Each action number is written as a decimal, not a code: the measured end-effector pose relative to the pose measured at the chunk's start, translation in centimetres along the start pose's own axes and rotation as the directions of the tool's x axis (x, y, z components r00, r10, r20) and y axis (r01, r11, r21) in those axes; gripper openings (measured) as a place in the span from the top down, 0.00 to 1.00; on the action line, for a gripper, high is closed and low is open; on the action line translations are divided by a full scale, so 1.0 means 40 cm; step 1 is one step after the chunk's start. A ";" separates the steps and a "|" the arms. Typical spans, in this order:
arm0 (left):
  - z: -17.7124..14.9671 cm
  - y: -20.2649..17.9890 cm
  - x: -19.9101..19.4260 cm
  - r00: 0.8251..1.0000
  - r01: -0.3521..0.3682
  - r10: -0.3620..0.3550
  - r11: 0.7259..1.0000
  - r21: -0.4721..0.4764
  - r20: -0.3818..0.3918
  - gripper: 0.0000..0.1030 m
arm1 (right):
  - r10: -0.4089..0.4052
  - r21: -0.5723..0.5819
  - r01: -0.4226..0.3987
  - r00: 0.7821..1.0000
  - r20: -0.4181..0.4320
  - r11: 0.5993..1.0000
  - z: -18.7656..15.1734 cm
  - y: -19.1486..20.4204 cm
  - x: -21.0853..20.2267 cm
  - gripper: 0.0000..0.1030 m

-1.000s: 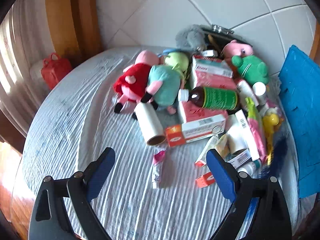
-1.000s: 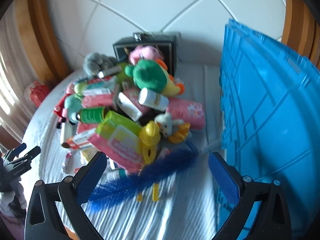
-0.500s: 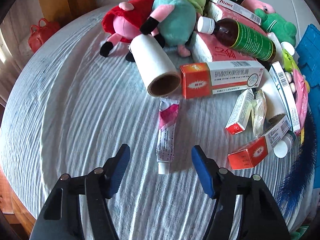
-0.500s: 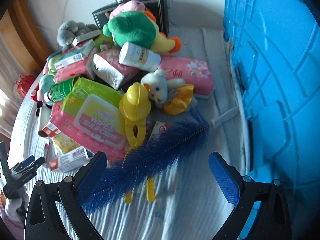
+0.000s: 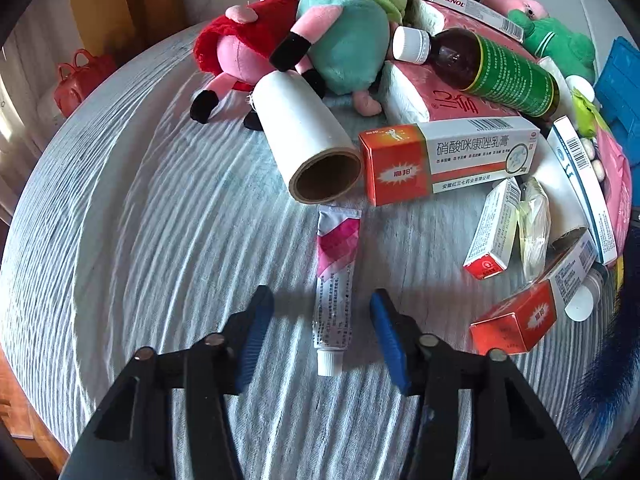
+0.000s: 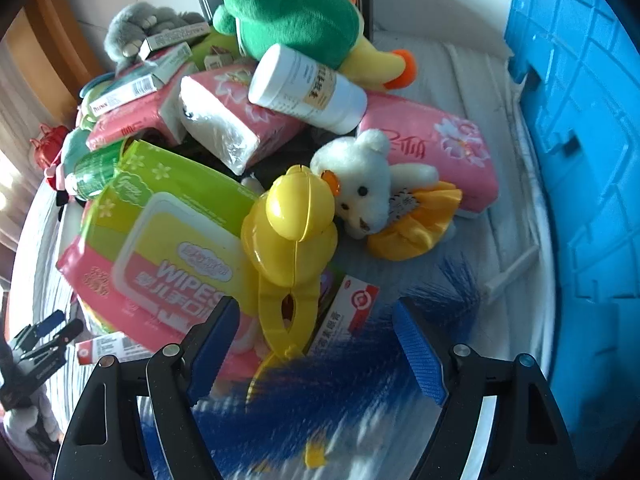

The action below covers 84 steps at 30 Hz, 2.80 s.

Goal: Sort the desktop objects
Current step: 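Grasp a white-pink ointment tube with the left tool while the right tool grasps a yellow duck toy, then lift the ointment tube and yellow duck toy and carry them over the crate, then open both tools to drop the tube and duck toy into the crate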

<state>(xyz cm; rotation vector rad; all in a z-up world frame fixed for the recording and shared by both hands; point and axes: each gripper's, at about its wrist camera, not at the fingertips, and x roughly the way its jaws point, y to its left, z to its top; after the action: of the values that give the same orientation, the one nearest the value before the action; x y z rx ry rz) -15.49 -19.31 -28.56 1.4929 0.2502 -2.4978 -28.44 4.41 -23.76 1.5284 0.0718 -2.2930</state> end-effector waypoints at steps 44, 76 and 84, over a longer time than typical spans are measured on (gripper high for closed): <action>0.327 -0.477 -0.741 0.738 0.190 -0.361 0.922 0.337 0.571 0.83 | -0.149 0.090 0.120 0.716 0.682 0.989 0.053 -0.040 -1.024 0.68; 0.292 -1.457 -0.604 0.946 0.304 -0.311 0.767 0.564 -0.086 0.83 | -0.369 0.137 0.370 0.929 -0.031 0.919 0.024 -0.864 -0.741 0.68; 0.283 -1.472 -0.555 0.965 0.260 -0.233 0.793 0.551 -0.119 0.82 | -0.346 0.063 0.366 0.915 -0.206 0.929 -0.033 -0.933 -0.601 0.68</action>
<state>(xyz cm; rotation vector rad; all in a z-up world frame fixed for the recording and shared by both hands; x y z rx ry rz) -30.99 36.61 -1.75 1.8257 -0.3524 -2.9157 -31.92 46.14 -8.91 1.9221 0.3172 -2.4429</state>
